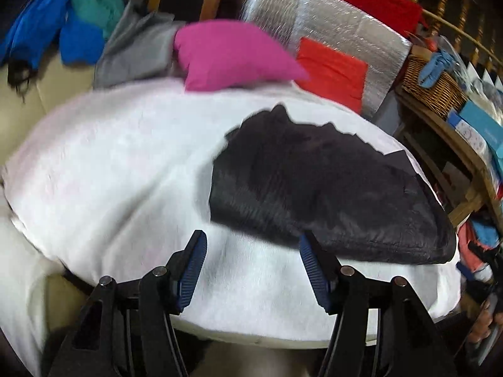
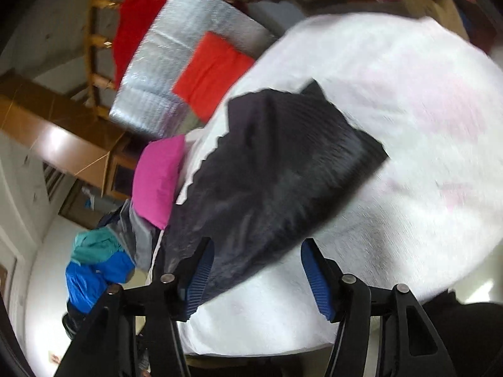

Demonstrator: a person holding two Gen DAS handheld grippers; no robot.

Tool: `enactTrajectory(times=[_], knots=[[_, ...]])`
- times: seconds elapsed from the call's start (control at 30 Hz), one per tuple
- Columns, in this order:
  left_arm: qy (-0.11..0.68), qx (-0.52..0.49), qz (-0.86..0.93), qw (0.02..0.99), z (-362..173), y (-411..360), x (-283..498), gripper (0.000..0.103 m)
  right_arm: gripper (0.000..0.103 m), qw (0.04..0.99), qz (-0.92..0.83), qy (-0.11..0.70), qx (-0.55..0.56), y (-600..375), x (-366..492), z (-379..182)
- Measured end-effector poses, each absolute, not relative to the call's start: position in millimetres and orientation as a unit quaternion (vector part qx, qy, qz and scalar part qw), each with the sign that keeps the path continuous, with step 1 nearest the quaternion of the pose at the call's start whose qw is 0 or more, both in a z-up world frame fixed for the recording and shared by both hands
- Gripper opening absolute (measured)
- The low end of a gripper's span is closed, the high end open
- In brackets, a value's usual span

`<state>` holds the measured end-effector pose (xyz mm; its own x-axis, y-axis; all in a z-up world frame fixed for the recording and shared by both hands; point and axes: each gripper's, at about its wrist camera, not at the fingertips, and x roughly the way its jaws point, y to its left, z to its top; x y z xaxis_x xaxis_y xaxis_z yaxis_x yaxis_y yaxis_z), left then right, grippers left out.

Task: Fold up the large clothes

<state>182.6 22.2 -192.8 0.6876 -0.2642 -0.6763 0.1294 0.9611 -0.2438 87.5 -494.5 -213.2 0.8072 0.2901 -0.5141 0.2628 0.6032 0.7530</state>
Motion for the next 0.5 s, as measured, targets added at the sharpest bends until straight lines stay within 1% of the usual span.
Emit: enactTrajectory(times=[0.07,0.1,0.2,0.3,0.5], knots=[[0.370,-0.075,-0.103,0.920,-180.6,18.8,186.2,0.068,0.053,0.848,0.006,0.310,0.430,-493.5,92.6,-204.5],[0.365,-0.070,-0.103,0.922,-175.3,16.7,189.4,0.068,0.048,0.852,0.005,0.310,0.421,-492.9,96.1,-200.7],[0.359,-0.062,-0.110,0.925,-166.6,8.3,202.1,0.069,0.046,0.861,-0.010,0.313,0.401,-492.5,107.8,-194.9],[0.364,-0.056,-0.106,0.924,-164.8,1.5,220.7,0.069,0.041,0.859,-0.019,0.317,0.401,-496.9,122.3,-194.4],[0.385,-0.064,-0.088,0.917,-168.4,-1.8,265.4,0.069,0.040,0.848,-0.032,0.335,0.410,-505.8,152.4,-201.4]])
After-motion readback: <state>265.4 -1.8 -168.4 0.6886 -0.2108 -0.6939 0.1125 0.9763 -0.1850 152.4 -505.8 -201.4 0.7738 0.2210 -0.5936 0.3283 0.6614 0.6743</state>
